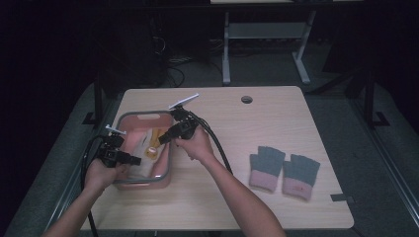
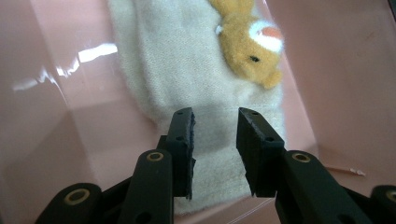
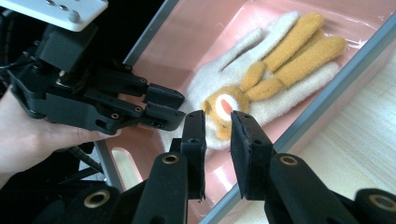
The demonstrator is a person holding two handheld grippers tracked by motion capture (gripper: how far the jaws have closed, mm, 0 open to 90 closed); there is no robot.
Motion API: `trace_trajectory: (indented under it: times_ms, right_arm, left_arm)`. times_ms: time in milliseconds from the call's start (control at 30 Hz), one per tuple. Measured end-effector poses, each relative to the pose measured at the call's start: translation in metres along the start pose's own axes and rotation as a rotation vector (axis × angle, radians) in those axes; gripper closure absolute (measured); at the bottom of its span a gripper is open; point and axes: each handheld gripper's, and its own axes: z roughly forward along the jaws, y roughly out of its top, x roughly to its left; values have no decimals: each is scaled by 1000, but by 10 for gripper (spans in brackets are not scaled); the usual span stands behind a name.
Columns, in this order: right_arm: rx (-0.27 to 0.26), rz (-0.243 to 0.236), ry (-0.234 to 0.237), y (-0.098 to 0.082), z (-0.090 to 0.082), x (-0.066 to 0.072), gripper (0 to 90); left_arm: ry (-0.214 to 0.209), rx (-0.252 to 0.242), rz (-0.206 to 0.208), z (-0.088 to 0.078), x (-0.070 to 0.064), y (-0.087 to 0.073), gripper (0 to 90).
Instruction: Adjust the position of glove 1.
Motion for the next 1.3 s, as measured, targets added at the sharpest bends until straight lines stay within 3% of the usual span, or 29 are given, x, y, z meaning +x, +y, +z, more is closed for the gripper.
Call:
trace_trajectory:
  times_ms: [133, 400, 967, 1300]
  right_arm:
    - [-4, 15, 7, 0, -1, 0, 750]
    - [-17, 18, 20, -2, -6, -2, 747]
    - [-43, 30, 31, -8, -20, -10, 744]
    - [-67, 31, 22, -15, -40, -15, 732]
  left_arm:
    - [-10, -13, -5, -4, 2, 0, 654]
    - [-73, -104, -19, -21, 2, 4, 590]
    - [-147, -167, -32, -31, -2, 7, 548]
    - [-195, -209, -15, -36, -16, 11, 519]
